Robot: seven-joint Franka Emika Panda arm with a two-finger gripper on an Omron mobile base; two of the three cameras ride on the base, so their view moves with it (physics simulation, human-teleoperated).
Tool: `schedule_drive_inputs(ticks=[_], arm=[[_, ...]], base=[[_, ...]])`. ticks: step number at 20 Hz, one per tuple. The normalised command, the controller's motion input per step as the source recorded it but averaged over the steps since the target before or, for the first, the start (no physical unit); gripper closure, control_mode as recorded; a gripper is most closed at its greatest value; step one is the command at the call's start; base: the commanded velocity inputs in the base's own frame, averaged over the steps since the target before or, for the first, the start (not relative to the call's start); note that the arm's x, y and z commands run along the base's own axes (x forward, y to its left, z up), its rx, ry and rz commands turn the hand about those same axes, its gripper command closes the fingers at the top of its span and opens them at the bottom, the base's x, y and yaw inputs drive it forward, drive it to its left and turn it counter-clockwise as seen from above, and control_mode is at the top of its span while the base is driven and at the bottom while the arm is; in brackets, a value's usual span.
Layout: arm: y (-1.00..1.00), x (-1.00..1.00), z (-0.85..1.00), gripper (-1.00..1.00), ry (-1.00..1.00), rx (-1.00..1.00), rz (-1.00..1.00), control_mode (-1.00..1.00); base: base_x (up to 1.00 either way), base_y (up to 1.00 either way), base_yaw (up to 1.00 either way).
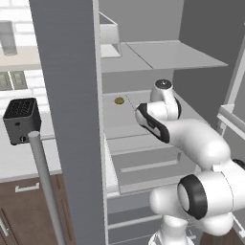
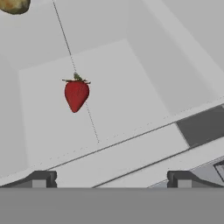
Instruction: Take the strawberry from the fridge and place it on top of the pancake, located on the dining counter.
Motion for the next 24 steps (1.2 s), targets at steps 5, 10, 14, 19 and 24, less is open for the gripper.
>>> schedule_drive_inputs(ticks=[5,10,14,19,24], arm=[[0.07,0.27,-0.14,-1.00,0.00,0.01,0.00,-1.00],[0.03,0.45,0.00,-1.00,0.05,0.06,0.00,-1.00],[0.04,0.34,-0.03,-1.00,0.08,0.09,0.00,-1.00],[0.00,0.13,-0.20,-1.00,0.01,0.00,0.00,-1.00],[0.11,0.32,-0.23,-1.00,0.00,0.00,0.00,-1.00]], base=[[0.00,0.00,0.00],[0.00,0.00,0.00],[0.00,0.00,0.00],[0.00,0.00,0.00],[0.00,0.00,0.00]])
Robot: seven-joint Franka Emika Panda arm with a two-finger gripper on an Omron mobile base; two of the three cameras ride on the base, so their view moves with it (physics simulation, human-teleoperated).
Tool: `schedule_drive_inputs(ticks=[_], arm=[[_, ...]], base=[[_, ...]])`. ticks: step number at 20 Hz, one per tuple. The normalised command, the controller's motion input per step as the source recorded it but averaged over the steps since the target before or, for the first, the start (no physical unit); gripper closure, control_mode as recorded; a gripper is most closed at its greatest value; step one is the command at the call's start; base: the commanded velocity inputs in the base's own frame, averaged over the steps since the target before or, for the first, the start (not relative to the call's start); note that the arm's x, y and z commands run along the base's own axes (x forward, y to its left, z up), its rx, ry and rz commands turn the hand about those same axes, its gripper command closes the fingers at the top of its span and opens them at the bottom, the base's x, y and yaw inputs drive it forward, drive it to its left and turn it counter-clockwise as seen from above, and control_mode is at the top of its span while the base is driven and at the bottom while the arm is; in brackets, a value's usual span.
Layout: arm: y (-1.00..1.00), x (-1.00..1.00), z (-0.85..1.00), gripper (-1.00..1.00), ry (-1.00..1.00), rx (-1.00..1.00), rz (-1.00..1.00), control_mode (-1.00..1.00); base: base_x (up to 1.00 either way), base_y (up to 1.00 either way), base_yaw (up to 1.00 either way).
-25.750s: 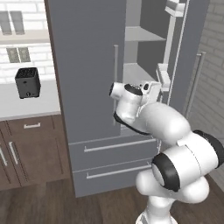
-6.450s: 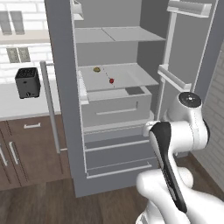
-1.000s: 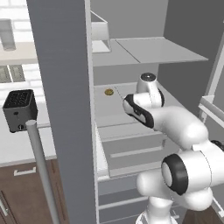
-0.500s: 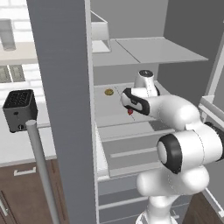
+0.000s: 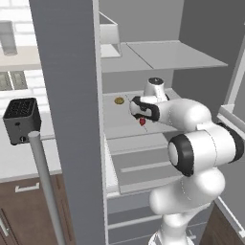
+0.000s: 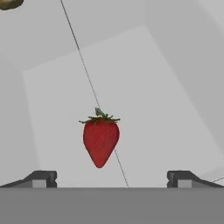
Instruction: Take the strawberry from the fridge and place it on top of the pancake, located on the dining counter.
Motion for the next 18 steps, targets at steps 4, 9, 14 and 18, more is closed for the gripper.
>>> schedule_drive_inputs(ticks=[4,9,14,18], arm=[[0.06,0.36,-0.21,-1.00,0.04,0.00,0.00,-1.00],[0.00,0.39,-0.13,-1.00,0.03,0.00,0.00,-1.00],[0.04,0.06,-0.18,-1.00,0.03,0.00,0.00,-1.00],[0.05,0.00,-0.33,-1.00,0.02,0.00,0.00,-1.00]], base=[[0.00,0.00,0.00],[0.00,0.00,0.00],[0.00,0.00,0.00],[0.00,0.00,0.00]])
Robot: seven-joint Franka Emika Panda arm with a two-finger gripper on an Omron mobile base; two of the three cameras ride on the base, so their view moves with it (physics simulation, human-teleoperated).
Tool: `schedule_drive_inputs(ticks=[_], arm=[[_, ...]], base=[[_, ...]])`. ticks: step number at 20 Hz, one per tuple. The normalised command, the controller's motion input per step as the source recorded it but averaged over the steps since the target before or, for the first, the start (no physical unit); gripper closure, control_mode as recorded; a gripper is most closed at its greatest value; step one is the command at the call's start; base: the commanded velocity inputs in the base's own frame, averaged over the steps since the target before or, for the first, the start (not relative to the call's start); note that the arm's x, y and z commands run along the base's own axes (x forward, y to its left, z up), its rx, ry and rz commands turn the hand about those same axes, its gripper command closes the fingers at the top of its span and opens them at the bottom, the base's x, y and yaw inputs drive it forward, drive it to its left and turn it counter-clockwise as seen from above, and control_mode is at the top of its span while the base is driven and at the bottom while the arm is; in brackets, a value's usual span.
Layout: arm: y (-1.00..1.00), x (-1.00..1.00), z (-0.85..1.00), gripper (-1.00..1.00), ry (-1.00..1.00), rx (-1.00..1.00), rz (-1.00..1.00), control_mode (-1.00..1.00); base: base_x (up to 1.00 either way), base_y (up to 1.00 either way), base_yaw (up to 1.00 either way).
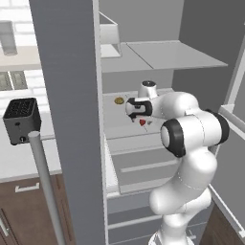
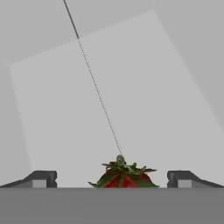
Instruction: Take the strawberry from the fridge and place it on top of the pancake, located on the dining counter.
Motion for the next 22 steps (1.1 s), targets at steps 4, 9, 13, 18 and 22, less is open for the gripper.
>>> schedule_drive_inputs(ticks=[4,9,13,18,22], arm=[[0.00,0.00,-0.38,-1.00,0.01,0.00,-0.02,-1.00],[0.00,-0.01,-0.24,-1.00,0.00,0.00,-0.01,-1.00],[0.00,-0.01,-0.15,1.00,0.00,0.00,0.00,-1.00],[0.02,-0.01,-0.17,1.00,0.02,-0.01,0.00,-1.00],[0.00,-0.03,-0.09,1.00,0.00,-0.01,0.00,-1.00]], base=[[0.00,0.00,0.00],[0.00,0.00,0.00],[0.00,0.00,0.00],[0.00,0.00,0.00],[0.00,0.00,0.00]])
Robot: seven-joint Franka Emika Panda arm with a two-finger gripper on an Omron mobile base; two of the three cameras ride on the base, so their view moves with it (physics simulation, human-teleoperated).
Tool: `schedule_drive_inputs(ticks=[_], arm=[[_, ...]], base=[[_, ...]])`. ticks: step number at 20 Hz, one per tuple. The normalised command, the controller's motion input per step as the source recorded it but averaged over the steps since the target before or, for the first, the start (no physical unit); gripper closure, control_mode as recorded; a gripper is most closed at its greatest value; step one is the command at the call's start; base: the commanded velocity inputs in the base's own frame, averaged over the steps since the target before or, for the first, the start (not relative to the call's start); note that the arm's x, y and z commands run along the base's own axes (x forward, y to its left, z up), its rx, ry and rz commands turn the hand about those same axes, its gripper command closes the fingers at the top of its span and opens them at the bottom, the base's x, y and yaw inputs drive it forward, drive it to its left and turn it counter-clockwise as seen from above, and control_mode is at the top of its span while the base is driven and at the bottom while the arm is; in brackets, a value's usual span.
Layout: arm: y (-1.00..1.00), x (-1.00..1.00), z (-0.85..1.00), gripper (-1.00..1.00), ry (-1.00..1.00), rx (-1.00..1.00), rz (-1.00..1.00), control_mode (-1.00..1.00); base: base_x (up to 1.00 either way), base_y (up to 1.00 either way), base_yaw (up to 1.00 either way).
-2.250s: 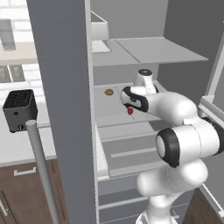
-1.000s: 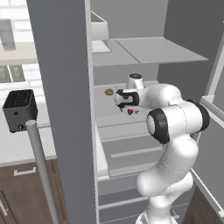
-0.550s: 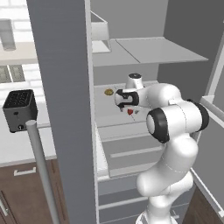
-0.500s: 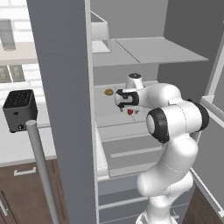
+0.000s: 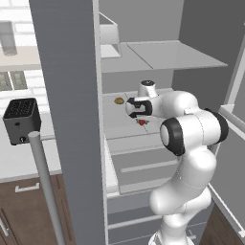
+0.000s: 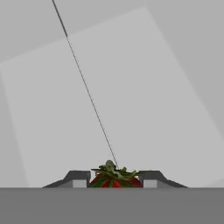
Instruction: Take the strawberry from the fridge and place it on top of the pancake, located on the dining counter.
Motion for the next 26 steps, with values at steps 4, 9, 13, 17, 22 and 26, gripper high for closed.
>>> schedule_drive_inputs(ticks=[4,9,13,17,22,26], arm=[[0.00,-0.09,-0.03,1.00,0.00,0.00,0.00,-1.00],[0.00,-0.31,0.04,1.00,-0.02,0.01,0.00,-1.00],[0.00,-0.96,0.32,1.00,-0.18,0.00,0.05,-1.00],[0.00,-1.00,0.47,1.00,-0.20,0.00,0.09,-1.00],[0.00,-0.90,0.72,1.00,-0.07,0.00,0.12,-1.00],[-0.06,-0.84,0.70,1.00,0.00,0.00,0.29,-1.00]], base=[[0.00,0.00,0.00],[0.00,0.00,0.00],[0.00,0.00,0.00],[0.00,0.00,0.00],[0.00,0.00,0.00],[0.00,0.00,0.00]])
